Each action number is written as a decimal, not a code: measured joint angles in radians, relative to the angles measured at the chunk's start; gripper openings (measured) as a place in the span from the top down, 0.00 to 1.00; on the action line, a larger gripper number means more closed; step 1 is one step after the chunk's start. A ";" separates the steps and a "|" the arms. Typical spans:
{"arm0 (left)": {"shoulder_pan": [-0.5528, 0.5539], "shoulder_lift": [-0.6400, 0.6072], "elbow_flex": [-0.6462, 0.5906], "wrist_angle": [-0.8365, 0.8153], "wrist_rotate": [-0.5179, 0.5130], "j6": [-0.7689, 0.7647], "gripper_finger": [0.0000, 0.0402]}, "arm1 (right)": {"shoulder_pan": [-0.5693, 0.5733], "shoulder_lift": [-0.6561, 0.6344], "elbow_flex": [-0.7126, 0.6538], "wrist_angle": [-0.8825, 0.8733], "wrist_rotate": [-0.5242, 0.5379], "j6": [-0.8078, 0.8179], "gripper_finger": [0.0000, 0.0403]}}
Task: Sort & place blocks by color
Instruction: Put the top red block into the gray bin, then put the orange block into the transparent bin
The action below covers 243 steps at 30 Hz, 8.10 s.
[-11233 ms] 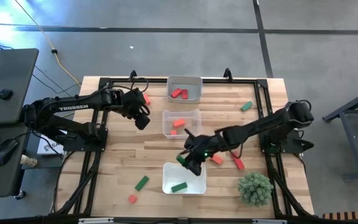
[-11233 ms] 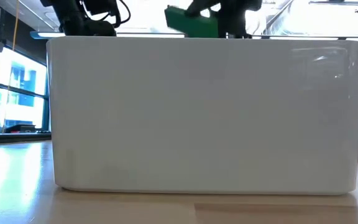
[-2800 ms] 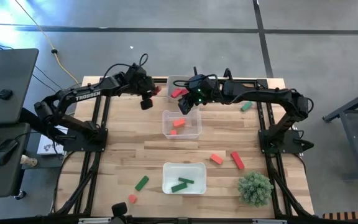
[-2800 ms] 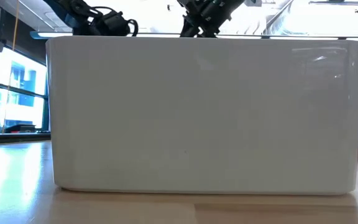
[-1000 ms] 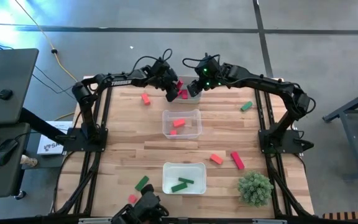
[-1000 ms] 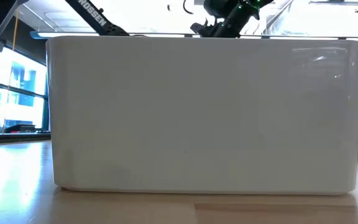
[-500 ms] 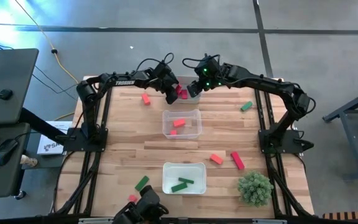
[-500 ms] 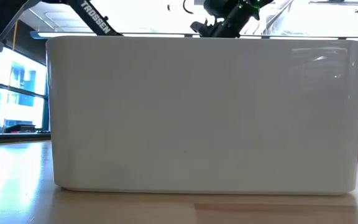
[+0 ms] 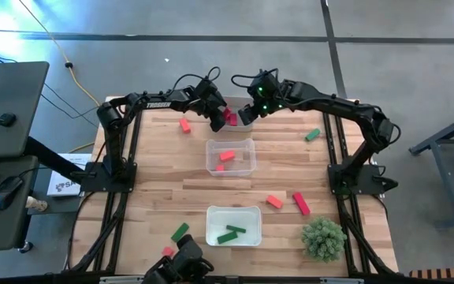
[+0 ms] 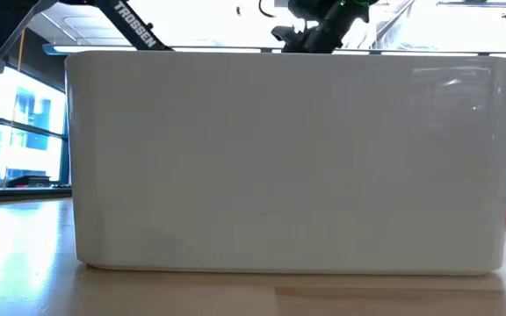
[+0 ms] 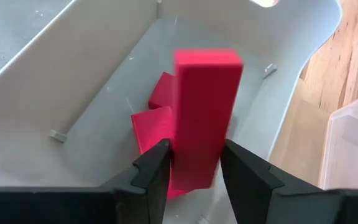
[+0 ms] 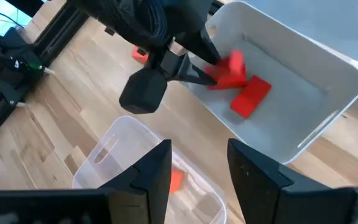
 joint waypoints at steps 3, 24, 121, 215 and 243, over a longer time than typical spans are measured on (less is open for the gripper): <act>0.000 0.000 0.000 0.000 0.000 0.000 0.65 | 0.002 0.000 0.024 -0.028 0.008 -0.005 0.64; 0.003 -0.132 0.000 0.008 0.011 0.018 0.59 | 0.119 -0.001 0.091 -0.304 0.008 0.046 0.64; -0.595 -0.507 0.000 -0.525 -0.045 -0.254 0.59 | 0.713 0.038 -0.428 -0.390 -0.021 0.285 0.50; -0.054 -0.507 0.000 -0.652 -0.219 0.049 0.59 | 0.377 -0.276 -0.434 0.097 0.232 0.460 0.76; -0.046 -0.507 0.000 -0.654 -0.220 -0.290 0.59 | 0.173 -0.249 -0.431 0.771 -0.009 -0.234 0.75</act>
